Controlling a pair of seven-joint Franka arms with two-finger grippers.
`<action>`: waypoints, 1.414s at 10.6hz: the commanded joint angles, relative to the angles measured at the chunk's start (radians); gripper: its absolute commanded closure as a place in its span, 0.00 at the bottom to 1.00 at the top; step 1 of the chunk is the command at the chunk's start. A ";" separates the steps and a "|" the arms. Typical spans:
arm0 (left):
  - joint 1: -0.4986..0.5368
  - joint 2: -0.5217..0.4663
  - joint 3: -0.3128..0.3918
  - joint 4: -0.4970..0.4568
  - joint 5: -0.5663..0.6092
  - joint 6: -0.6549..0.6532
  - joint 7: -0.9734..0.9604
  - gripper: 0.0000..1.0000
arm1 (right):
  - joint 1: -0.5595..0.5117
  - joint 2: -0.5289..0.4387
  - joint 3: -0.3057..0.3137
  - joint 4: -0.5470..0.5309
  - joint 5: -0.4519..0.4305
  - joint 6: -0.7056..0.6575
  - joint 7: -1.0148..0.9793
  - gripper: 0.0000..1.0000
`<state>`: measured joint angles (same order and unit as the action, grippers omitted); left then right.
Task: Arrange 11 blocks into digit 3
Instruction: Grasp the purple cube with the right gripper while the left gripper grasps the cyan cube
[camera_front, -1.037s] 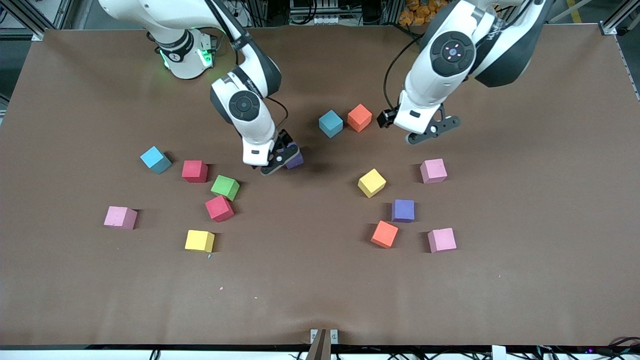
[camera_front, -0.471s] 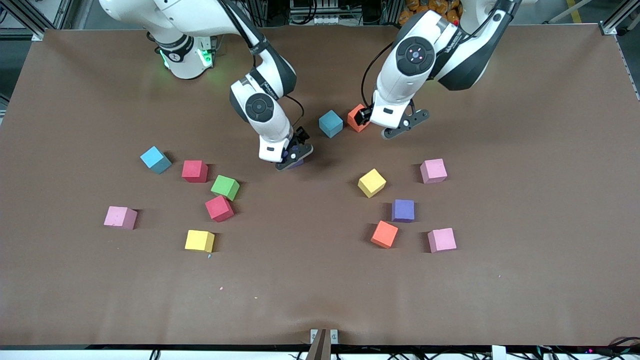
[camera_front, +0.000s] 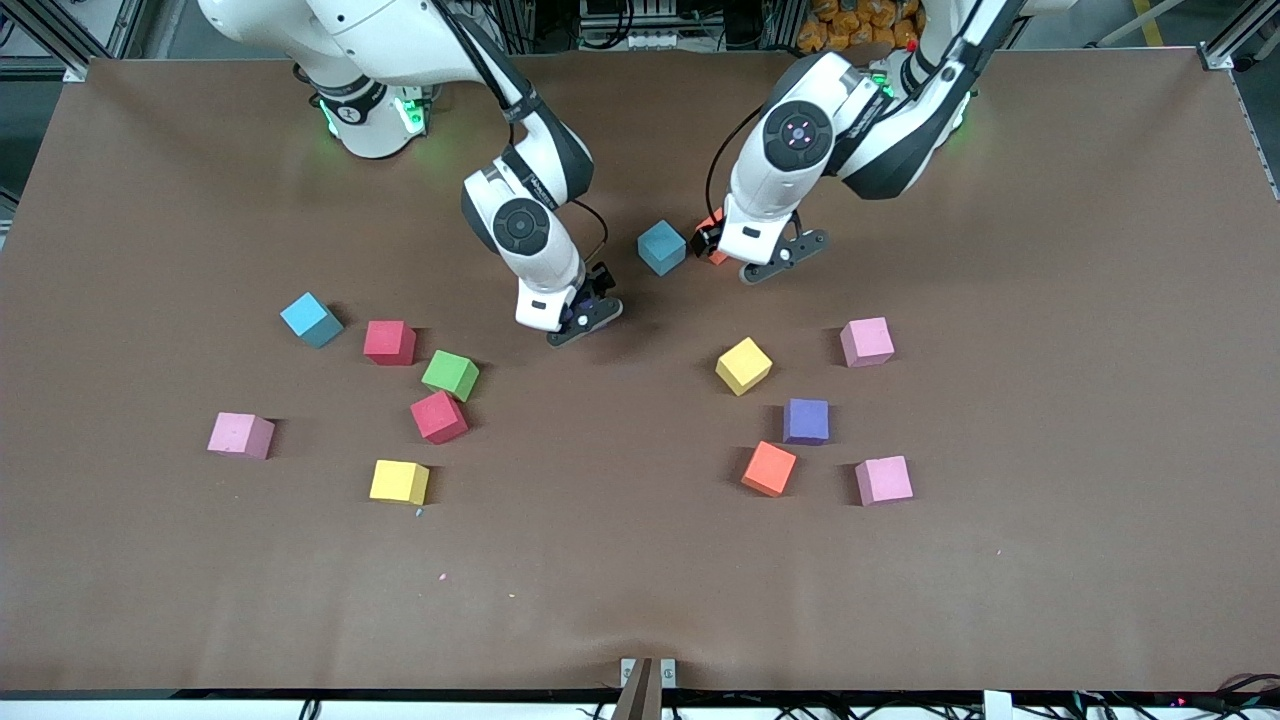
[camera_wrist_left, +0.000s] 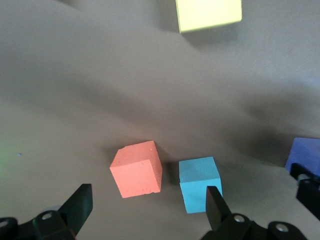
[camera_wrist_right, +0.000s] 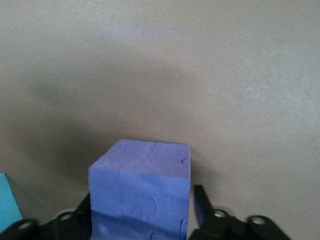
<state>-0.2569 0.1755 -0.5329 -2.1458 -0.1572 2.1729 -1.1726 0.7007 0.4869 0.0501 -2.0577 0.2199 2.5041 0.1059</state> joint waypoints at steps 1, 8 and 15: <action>-0.034 0.016 0.002 -0.003 -0.025 0.036 -0.033 0.00 | -0.006 -0.007 0.004 0.016 0.010 -0.001 0.028 1.00; -0.182 0.153 0.002 0.001 -0.025 0.215 -0.272 0.00 | -0.036 -0.213 -0.003 -0.116 -0.008 -0.133 -0.296 0.99; -0.243 0.216 0.025 0.011 -0.009 0.323 -0.348 0.00 | -0.023 -0.405 -0.001 -0.306 -0.154 -0.139 -0.739 0.98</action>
<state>-0.4868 0.3838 -0.5252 -2.1469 -0.1581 2.4825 -1.5145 0.6757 0.1391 0.0424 -2.3100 0.0989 2.3621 -0.5655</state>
